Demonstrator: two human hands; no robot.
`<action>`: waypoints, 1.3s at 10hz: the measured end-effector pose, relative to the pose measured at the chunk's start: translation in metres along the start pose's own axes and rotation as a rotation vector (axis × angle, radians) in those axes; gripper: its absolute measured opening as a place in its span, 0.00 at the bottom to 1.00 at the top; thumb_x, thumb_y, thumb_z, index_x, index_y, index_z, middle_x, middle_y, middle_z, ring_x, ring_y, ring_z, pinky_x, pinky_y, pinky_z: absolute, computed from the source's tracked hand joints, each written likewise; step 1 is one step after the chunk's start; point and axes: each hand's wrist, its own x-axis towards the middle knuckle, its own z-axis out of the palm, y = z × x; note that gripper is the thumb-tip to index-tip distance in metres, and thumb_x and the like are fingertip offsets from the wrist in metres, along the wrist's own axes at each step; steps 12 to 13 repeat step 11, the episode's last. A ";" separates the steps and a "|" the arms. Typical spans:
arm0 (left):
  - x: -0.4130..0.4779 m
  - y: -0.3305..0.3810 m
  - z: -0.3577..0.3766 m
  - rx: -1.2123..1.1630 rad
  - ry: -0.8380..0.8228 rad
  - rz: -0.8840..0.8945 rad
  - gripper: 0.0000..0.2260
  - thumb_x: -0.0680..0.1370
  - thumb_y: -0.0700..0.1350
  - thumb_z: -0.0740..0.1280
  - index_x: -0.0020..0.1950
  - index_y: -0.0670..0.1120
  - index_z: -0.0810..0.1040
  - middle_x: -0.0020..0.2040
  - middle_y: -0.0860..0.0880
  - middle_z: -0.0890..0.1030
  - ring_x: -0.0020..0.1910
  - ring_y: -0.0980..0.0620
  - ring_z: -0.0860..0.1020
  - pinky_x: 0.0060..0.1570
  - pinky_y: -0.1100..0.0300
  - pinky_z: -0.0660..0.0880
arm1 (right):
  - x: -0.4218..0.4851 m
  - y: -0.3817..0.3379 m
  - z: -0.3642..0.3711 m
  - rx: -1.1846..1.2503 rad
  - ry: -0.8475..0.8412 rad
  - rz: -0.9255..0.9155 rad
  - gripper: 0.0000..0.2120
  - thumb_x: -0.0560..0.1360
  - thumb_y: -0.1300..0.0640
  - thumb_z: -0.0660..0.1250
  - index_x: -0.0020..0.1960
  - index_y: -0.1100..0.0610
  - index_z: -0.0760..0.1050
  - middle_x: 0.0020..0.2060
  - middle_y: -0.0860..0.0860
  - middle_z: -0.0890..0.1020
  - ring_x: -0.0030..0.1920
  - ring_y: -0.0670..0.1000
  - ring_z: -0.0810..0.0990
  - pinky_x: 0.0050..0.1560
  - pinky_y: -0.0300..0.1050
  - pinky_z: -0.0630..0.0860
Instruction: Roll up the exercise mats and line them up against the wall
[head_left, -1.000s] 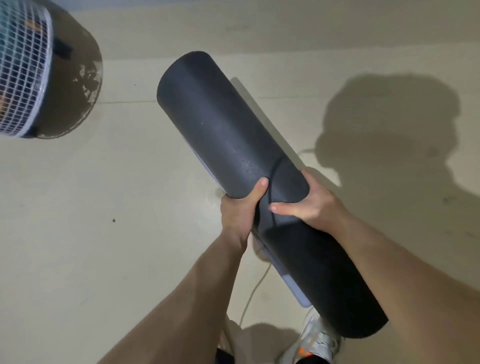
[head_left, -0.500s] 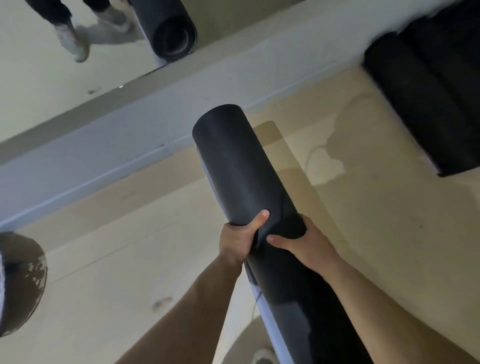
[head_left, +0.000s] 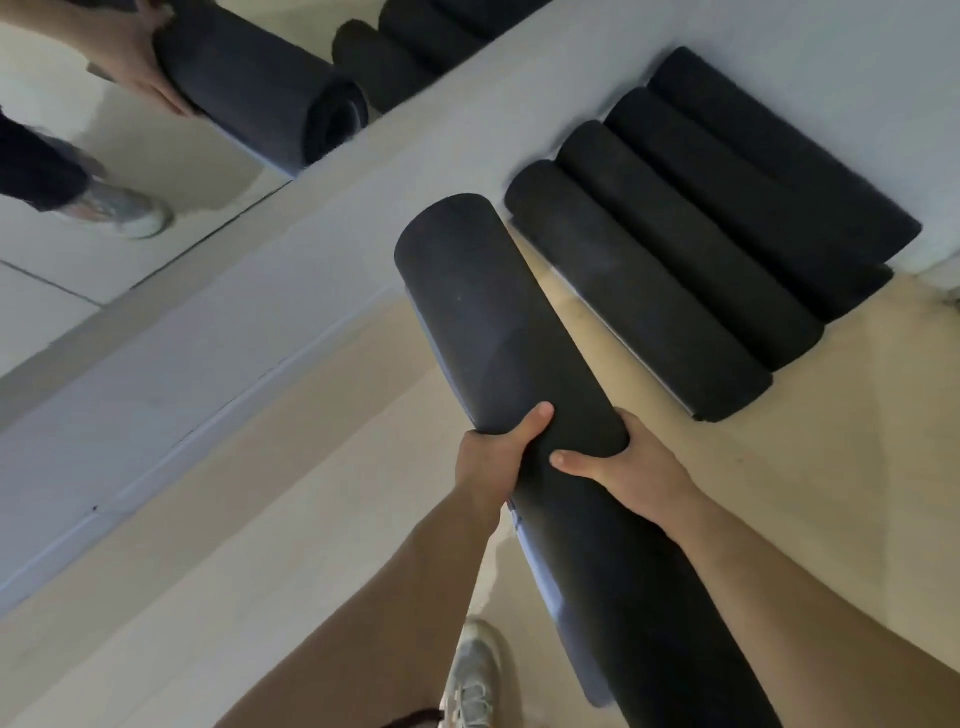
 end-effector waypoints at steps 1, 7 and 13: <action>0.052 0.023 0.038 -0.006 0.016 -0.010 0.31 0.64 0.65 0.81 0.59 0.47 0.83 0.52 0.52 0.86 0.52 0.51 0.84 0.53 0.56 0.81 | 0.065 -0.001 -0.027 -0.019 0.006 0.014 0.41 0.61 0.34 0.80 0.70 0.42 0.70 0.56 0.39 0.79 0.57 0.48 0.79 0.59 0.50 0.77; 0.321 0.030 0.156 -0.247 0.161 -0.037 0.29 0.72 0.59 0.79 0.67 0.48 0.75 0.62 0.51 0.83 0.60 0.49 0.82 0.64 0.46 0.79 | 0.335 0.014 -0.050 -0.518 0.139 -0.139 0.46 0.75 0.32 0.68 0.83 0.45 0.49 0.80 0.53 0.63 0.76 0.58 0.67 0.70 0.57 0.70; 0.250 0.129 0.137 0.724 0.156 0.182 0.32 0.79 0.62 0.69 0.74 0.44 0.68 0.70 0.43 0.77 0.70 0.40 0.74 0.58 0.55 0.70 | 0.267 -0.046 -0.108 -0.714 0.089 -0.191 0.35 0.80 0.44 0.65 0.83 0.48 0.56 0.78 0.51 0.65 0.72 0.59 0.69 0.68 0.58 0.72</action>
